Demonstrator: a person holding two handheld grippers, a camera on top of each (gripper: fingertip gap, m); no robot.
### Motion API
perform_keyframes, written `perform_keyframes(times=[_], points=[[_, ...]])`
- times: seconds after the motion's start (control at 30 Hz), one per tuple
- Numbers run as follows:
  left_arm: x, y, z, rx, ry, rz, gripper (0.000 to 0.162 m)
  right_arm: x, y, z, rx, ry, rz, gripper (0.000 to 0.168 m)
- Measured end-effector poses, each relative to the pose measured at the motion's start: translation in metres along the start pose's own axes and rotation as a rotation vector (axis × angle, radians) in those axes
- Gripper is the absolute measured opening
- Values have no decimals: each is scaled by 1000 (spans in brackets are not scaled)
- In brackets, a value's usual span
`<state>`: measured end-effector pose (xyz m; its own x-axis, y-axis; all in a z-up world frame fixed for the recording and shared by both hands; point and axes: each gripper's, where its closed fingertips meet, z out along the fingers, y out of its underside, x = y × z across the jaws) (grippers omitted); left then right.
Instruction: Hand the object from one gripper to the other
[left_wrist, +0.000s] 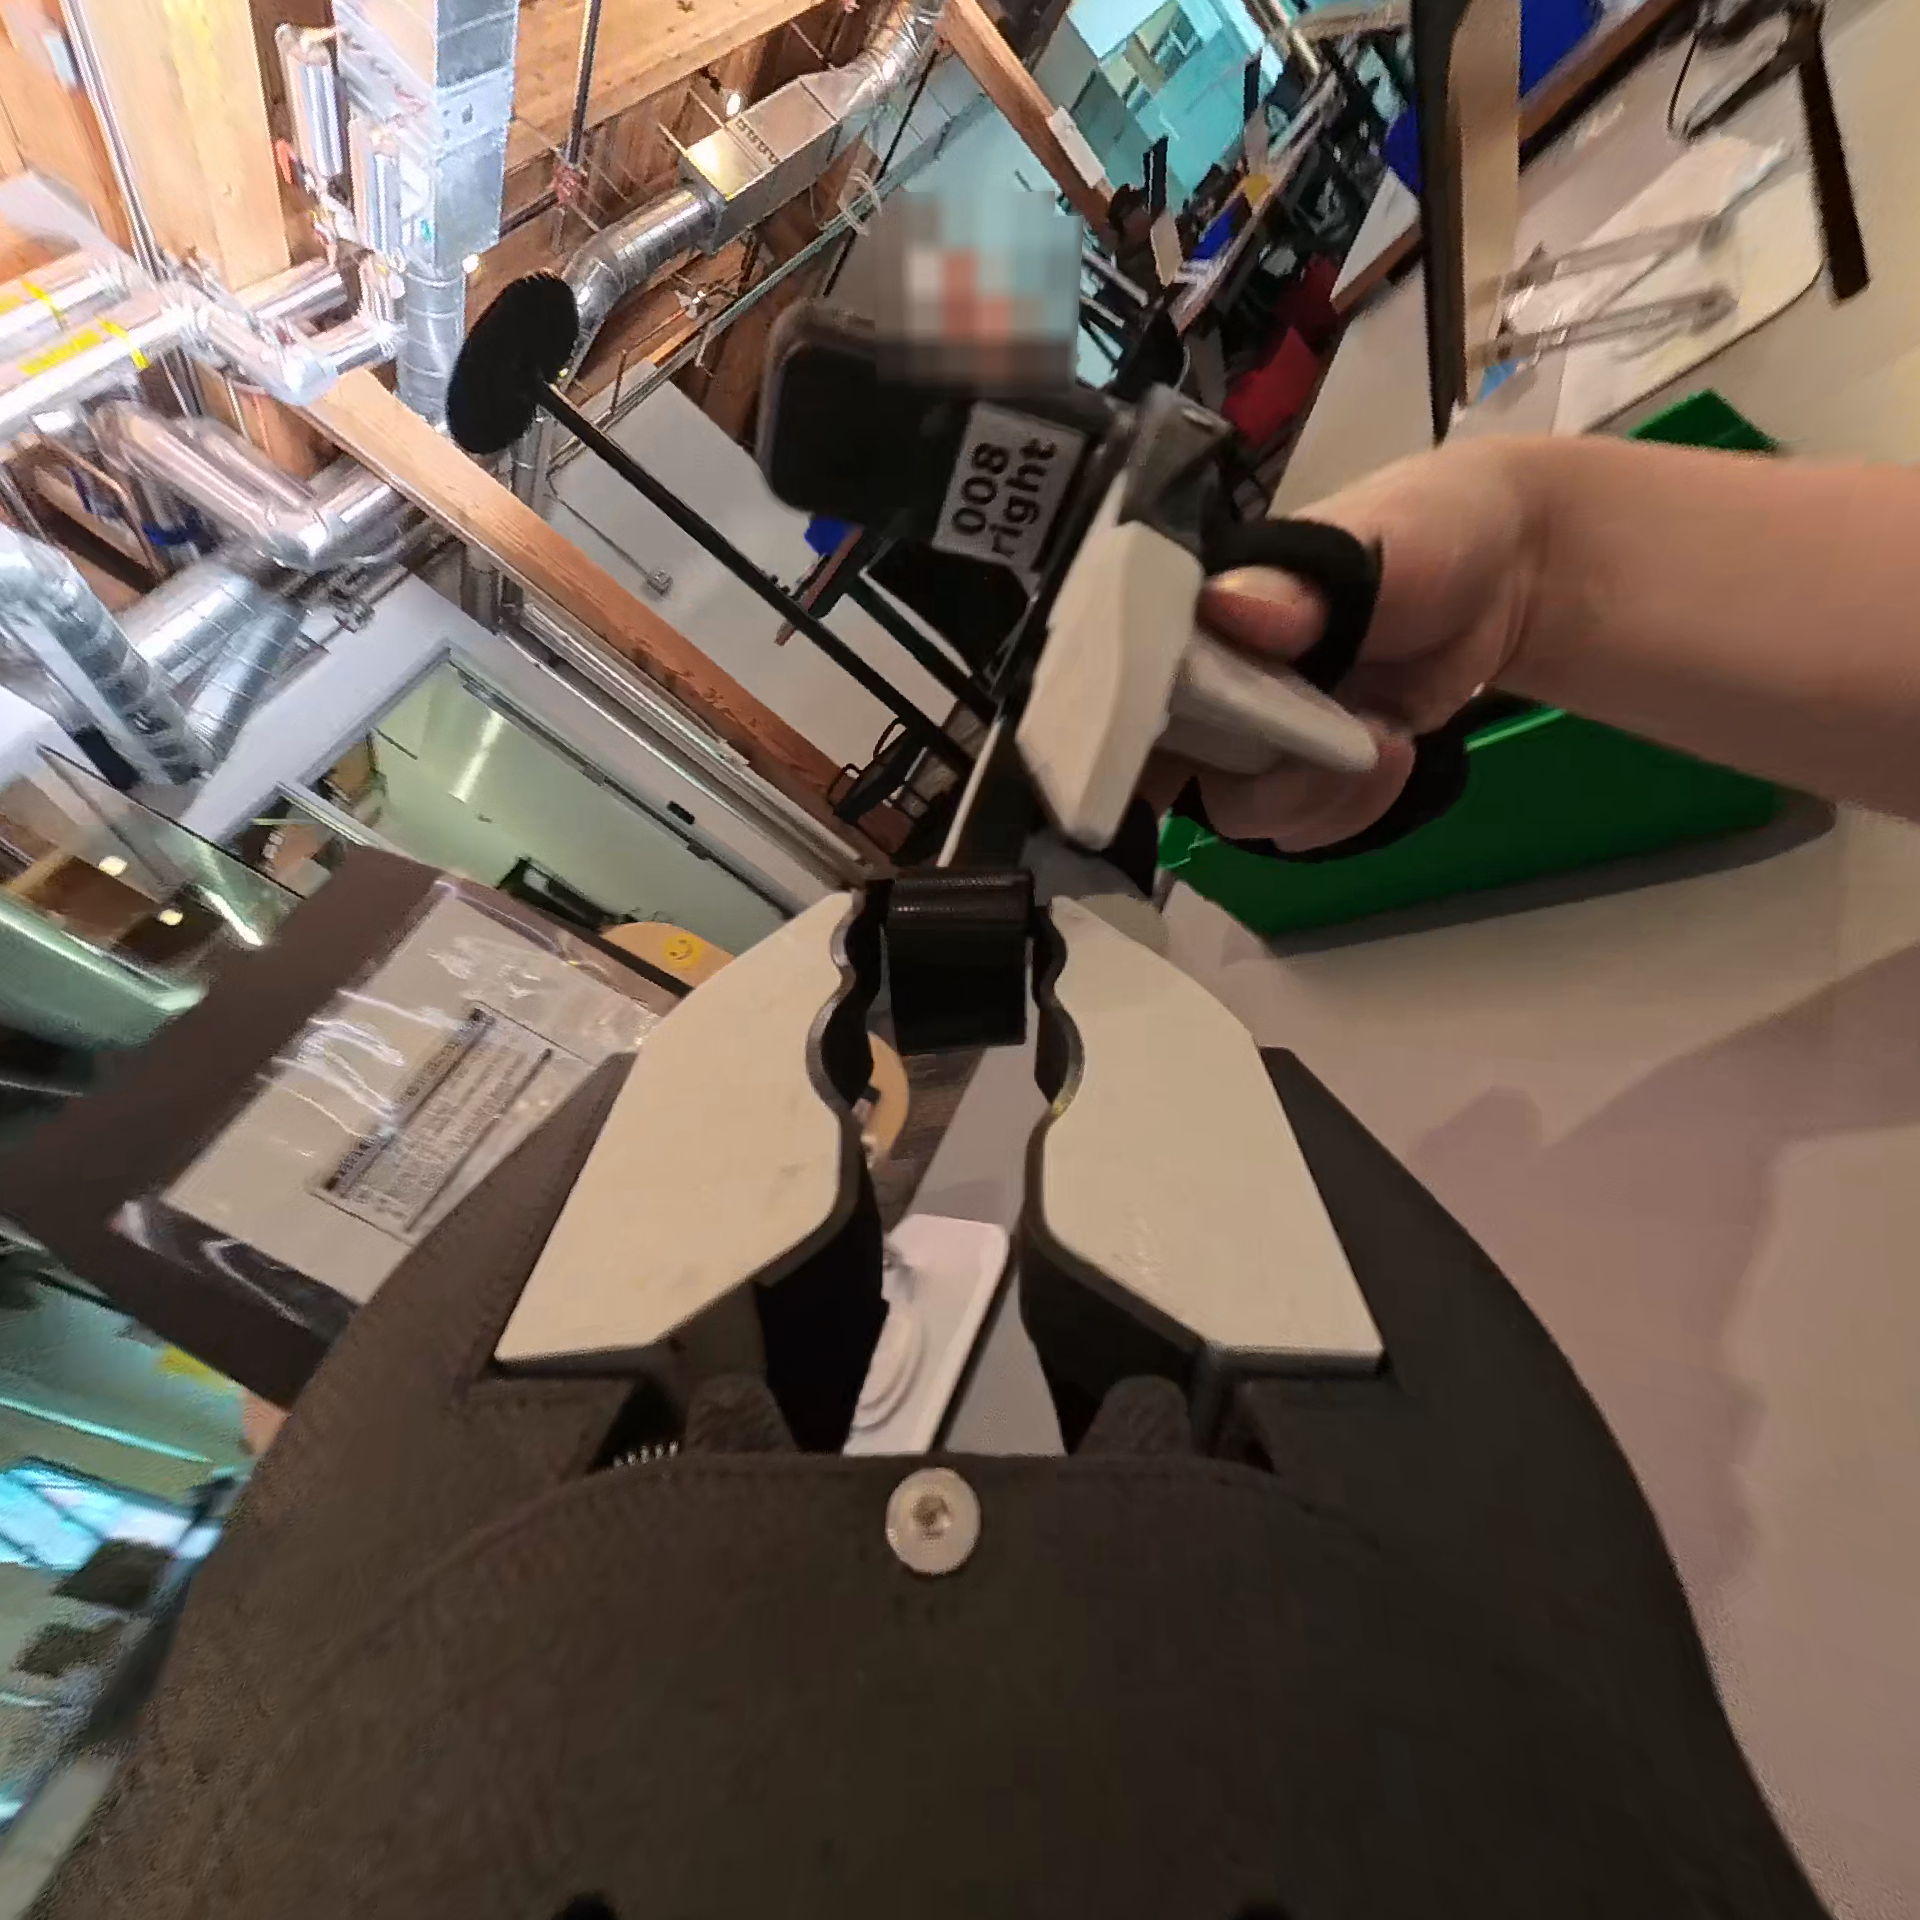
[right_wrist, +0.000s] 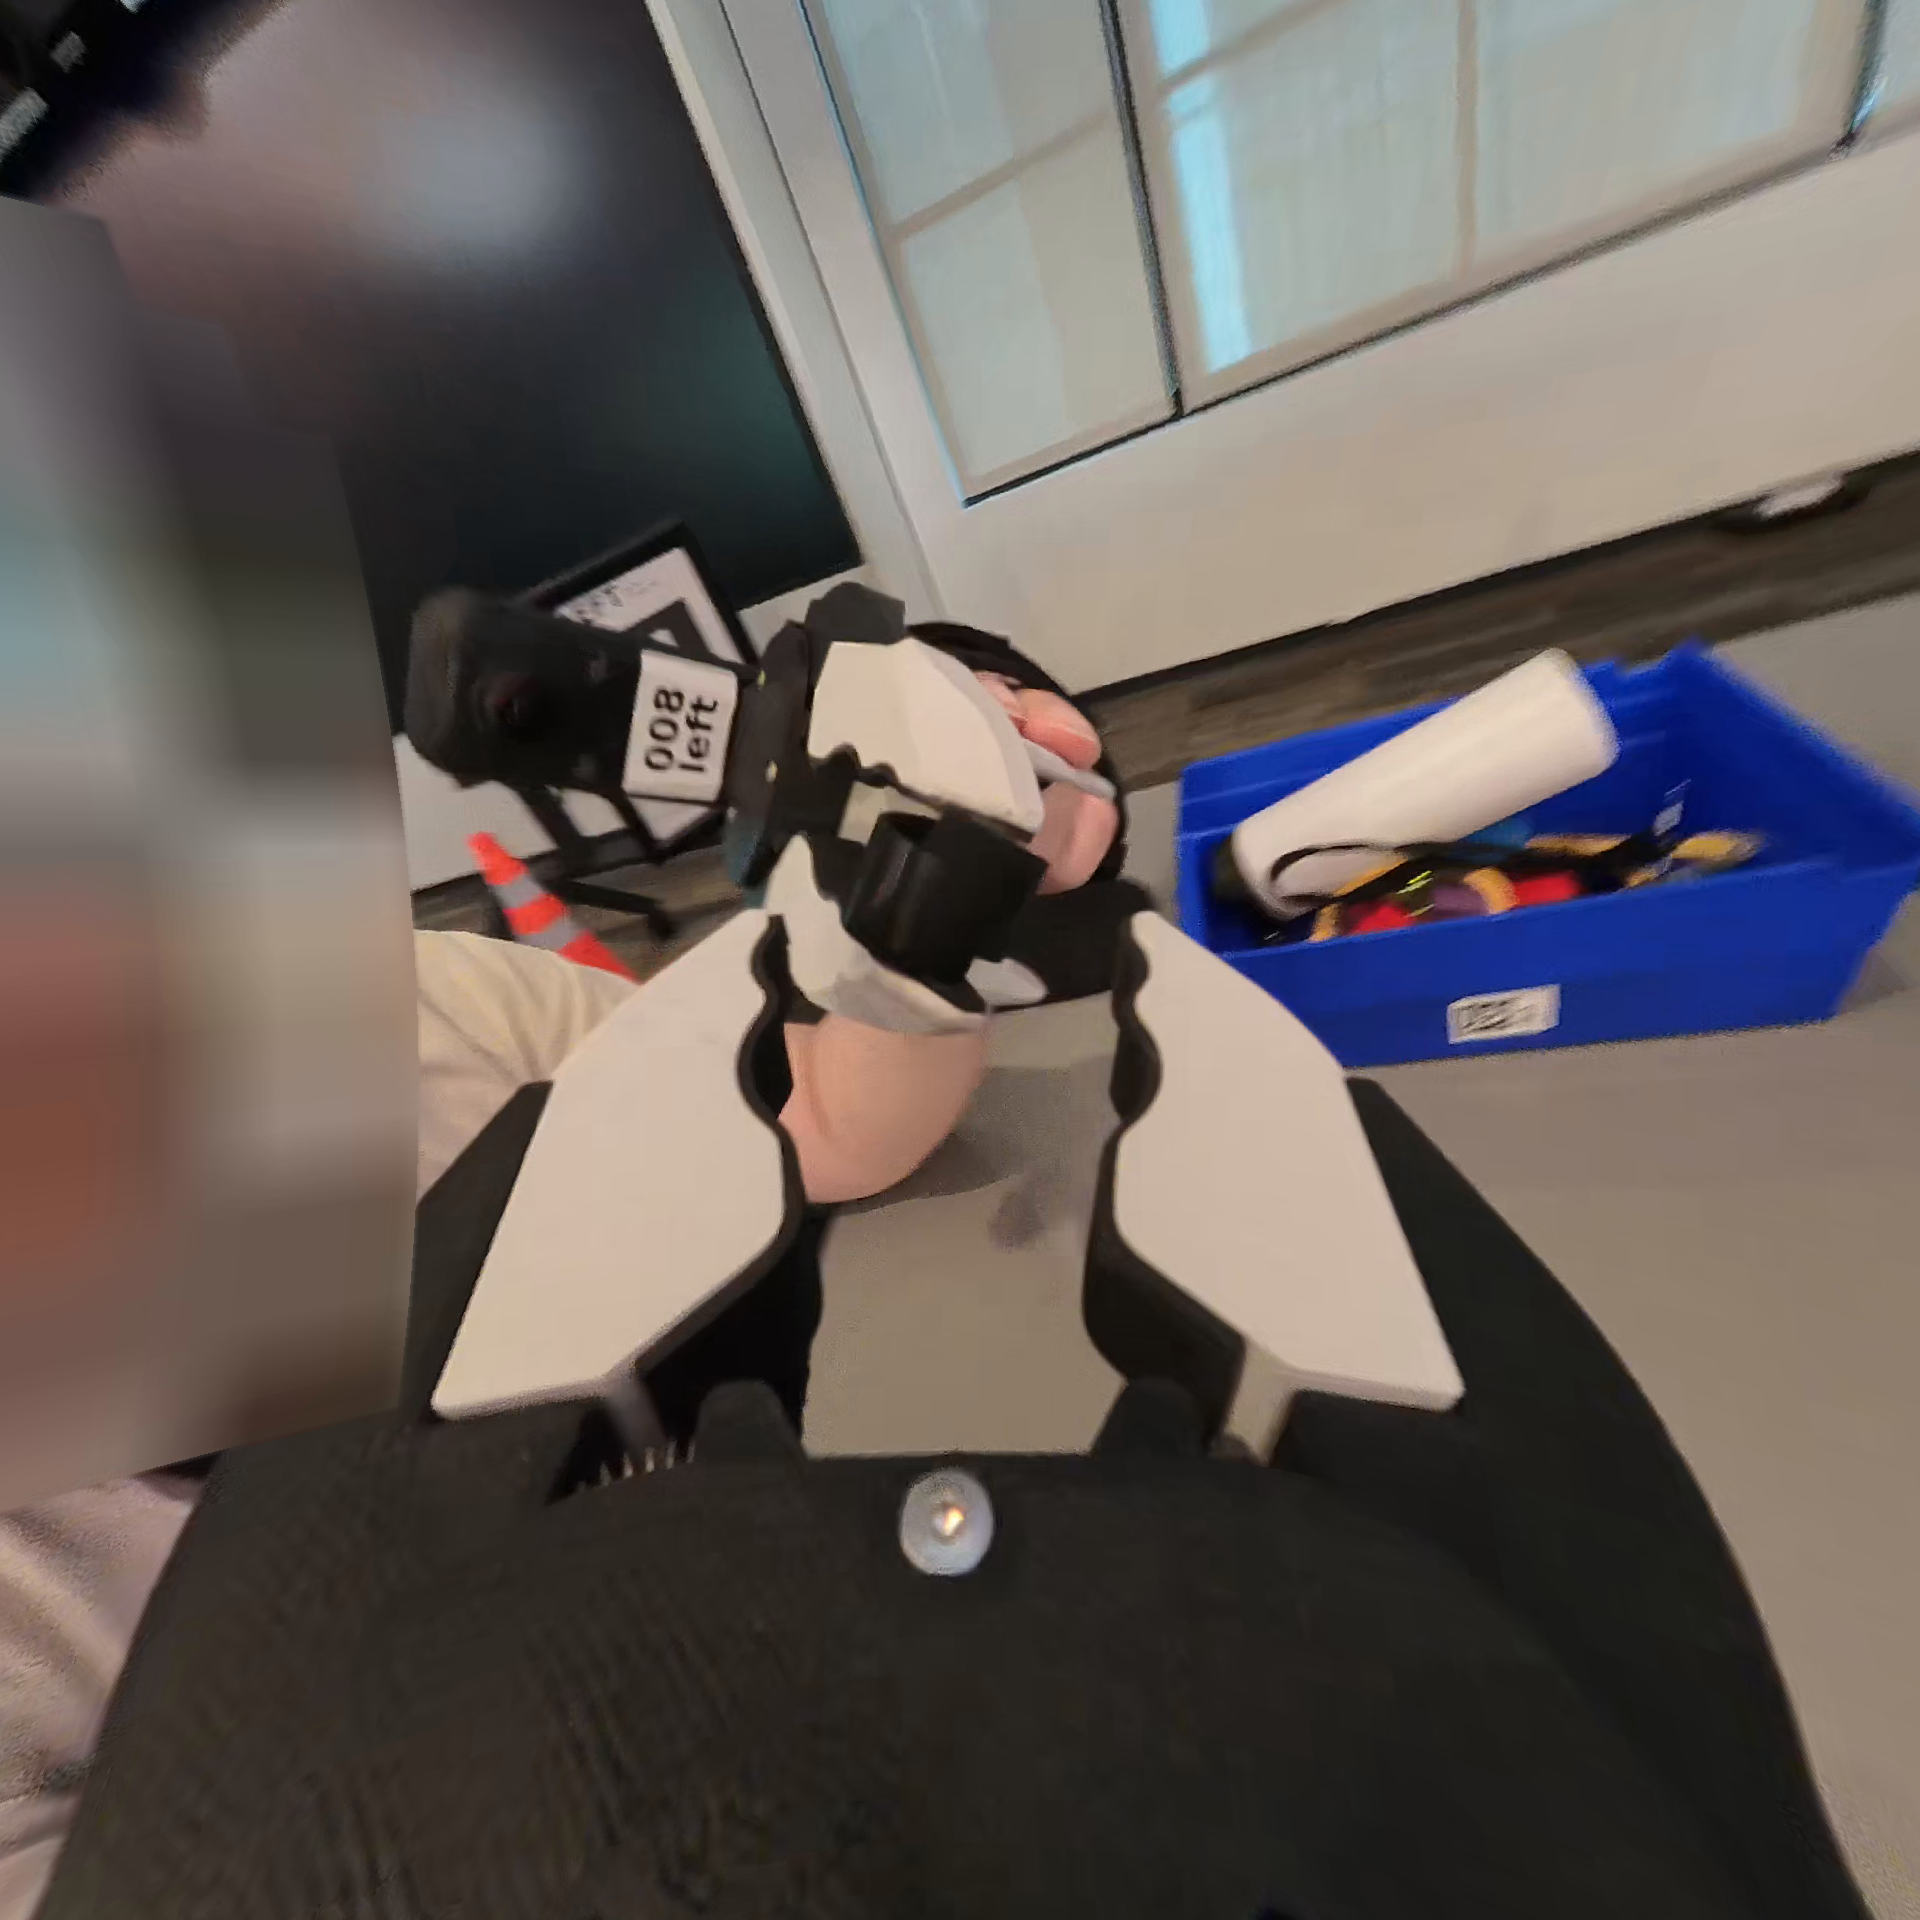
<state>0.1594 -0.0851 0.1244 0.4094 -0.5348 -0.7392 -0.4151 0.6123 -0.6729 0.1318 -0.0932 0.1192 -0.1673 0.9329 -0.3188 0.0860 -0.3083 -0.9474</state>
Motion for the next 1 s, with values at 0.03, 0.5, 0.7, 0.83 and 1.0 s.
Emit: perform_keyframes(times=[0.03, 0.5, 0.7, 0.83, 1.0], points=[[-3, -2, -2, 10, 13, -63, 27, 1, -4, -2, 17, 33, -78, 64], [-7, -11, -30, 79, 505, -1061, 27, 3, -11, 14, -82, 670, -1507, 54], [7, -5, -28, 27, 587, -1055, 27, 4, -11, 28, -54, 693, -1560, 50], [12, -7, -28, 27, 606, -1031, 26, -1, -12, 28, -33, 691, -1588, 32], [-1, -3, -26, 31, 483, -949, 67, -1, -23, 18, 35, 715, -1501, 29]])
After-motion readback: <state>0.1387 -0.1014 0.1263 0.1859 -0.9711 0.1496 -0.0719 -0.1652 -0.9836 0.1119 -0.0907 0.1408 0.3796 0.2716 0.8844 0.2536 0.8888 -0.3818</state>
